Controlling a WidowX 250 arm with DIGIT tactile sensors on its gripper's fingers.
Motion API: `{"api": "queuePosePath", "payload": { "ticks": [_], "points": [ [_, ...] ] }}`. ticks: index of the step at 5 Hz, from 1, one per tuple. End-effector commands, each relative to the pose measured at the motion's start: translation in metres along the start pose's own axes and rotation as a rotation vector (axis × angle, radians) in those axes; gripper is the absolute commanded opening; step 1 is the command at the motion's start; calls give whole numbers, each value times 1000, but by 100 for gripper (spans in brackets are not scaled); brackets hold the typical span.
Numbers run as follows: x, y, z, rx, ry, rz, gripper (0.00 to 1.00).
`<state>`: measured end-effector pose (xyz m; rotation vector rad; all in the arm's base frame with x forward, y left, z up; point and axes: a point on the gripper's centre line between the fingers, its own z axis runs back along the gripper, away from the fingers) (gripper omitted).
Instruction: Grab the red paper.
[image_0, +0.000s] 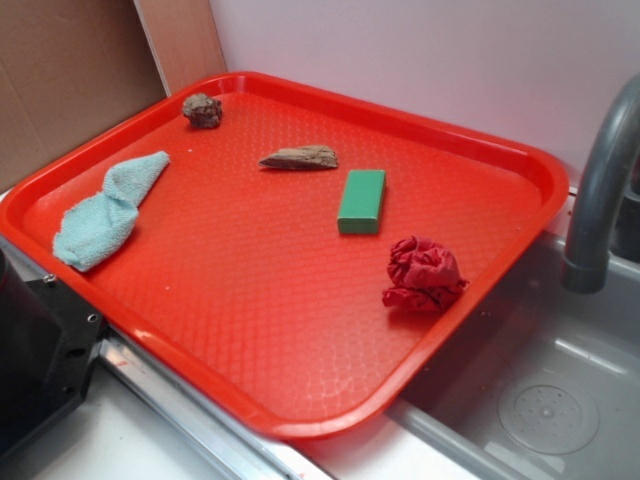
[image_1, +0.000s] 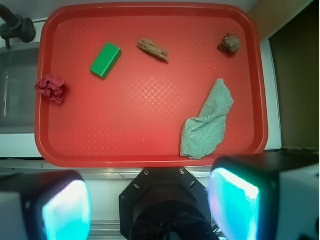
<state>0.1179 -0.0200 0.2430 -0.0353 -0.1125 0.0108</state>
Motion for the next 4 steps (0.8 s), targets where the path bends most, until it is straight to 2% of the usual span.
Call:
{"api": "queuePosePath", "payload": {
  "ticks": [1,2,3,4],
  "points": [
    [0,0,0,0,0,0,100],
    [13,-49,-33,-48,-24,-232,100],
    [36,-98,-56,-69,-62,-400,100],
    [67,-136,-102,-57,-54,-538,100]
  ]
}}
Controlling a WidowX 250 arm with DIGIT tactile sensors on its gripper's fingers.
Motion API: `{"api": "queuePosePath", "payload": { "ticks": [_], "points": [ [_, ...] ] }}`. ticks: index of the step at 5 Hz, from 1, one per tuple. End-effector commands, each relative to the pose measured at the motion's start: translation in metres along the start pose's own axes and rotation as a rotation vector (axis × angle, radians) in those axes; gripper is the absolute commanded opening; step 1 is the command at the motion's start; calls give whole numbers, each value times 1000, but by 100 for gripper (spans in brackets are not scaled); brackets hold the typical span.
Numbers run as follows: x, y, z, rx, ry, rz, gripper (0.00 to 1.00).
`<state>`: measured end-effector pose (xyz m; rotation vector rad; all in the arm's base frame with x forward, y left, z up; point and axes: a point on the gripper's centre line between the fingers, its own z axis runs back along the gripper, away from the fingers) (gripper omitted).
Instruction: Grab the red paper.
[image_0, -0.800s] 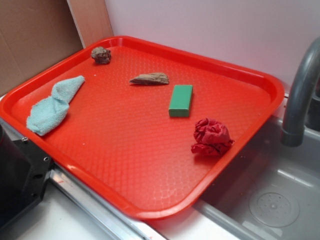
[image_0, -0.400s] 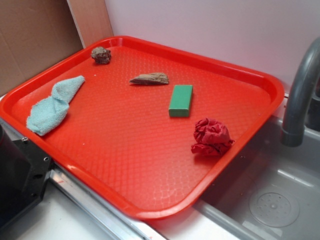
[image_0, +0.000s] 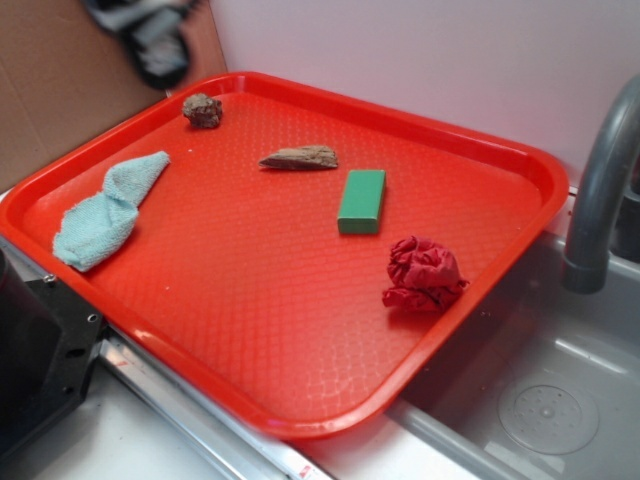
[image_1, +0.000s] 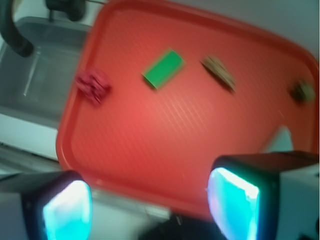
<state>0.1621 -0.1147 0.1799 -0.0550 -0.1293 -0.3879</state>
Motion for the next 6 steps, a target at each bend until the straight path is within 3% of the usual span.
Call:
{"api": "queuePosePath", "payload": {
  "ticks": [1,2,3,4,5,6],
  "points": [
    [67,-20,-76,-8,-53,-229,100],
    [88,-3,-111,-6,-36,-288,100],
    [79,-10,-129,-61,22,-357,100],
    [81,6,-91,-158,-41,-352,100],
    [80,16,-60,-96,-122,-350,100],
    [82,9,-69,-128,-112,-389,100]
  ]
}}
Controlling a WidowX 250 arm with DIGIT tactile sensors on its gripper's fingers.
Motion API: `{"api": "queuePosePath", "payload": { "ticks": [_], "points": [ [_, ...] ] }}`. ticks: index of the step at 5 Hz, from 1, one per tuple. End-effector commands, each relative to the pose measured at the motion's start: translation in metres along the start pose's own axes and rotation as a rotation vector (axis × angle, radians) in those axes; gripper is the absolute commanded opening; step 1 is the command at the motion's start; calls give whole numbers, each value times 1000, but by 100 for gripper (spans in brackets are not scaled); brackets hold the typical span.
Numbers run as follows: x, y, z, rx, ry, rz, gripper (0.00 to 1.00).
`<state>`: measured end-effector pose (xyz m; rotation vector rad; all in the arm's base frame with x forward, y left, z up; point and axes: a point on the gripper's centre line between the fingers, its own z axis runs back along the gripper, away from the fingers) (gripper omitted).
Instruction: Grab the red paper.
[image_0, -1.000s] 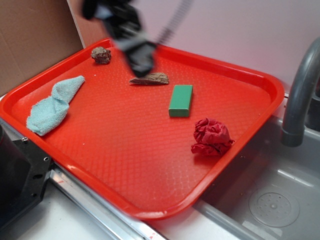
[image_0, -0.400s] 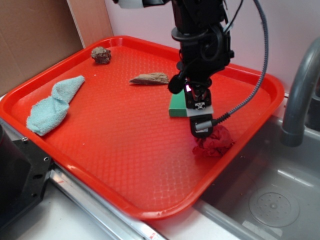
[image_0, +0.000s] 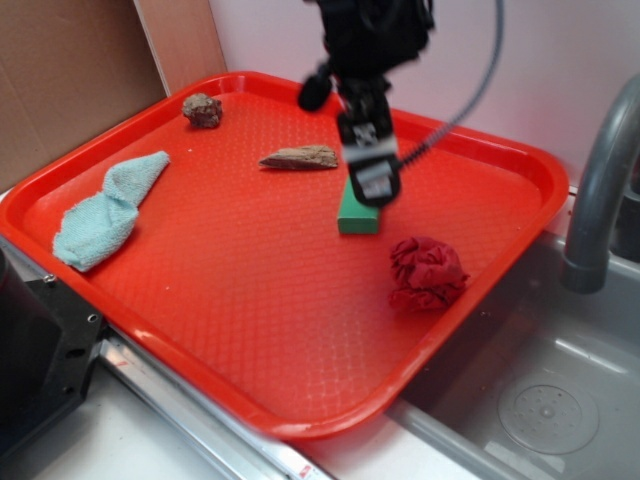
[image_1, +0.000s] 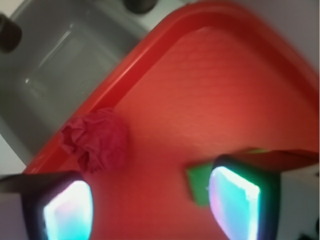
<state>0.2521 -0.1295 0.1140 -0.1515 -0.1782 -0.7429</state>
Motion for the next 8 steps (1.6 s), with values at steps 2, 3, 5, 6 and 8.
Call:
{"api": "queuePosePath", "payload": {
  "ticks": [2,3,5,6,8],
  "points": [
    [37,-21,-22,-98,50,-147,100],
    [45,-27,-30,-126,77,-185,100],
    [55,-71,-28,42,108,-250,100],
    [55,-87,-27,108,133,-263,100],
    [55,-87,-27,108,133,-263,100]
  ]
}}
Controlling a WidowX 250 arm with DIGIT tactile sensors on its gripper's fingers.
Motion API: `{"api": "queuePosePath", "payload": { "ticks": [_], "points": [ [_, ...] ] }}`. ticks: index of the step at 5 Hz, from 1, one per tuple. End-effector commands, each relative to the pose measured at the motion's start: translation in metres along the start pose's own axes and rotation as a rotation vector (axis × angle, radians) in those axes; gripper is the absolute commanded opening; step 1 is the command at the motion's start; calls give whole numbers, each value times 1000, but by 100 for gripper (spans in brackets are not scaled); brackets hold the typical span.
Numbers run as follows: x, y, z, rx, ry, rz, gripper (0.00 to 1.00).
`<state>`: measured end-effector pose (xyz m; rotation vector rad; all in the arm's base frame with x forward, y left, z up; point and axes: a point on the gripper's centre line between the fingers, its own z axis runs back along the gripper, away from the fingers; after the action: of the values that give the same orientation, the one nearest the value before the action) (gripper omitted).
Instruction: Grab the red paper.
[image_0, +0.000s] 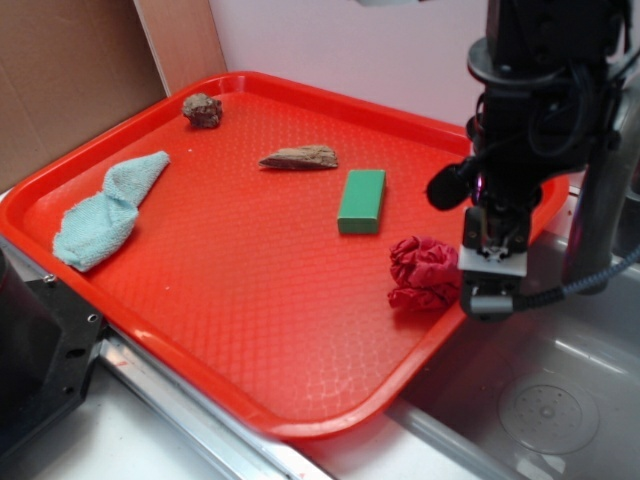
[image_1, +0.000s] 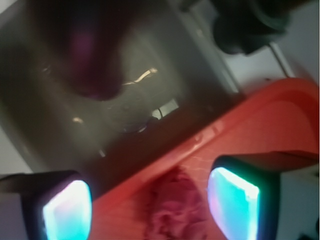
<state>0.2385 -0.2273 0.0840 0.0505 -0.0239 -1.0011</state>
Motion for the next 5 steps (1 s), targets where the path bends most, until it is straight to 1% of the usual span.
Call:
{"api": "queuePosePath", "payload": {
  "ticks": [1,2,3,4,5],
  "points": [
    [4,-5,22,19,-86,3,100],
    [-31,-7,27,62,-144,50,100],
    [-62,-6,19,43,-144,124,100],
    [-69,-3,14,42,-202,123,100],
    [-49,7,-3,32,-196,103,100]
  ]
}}
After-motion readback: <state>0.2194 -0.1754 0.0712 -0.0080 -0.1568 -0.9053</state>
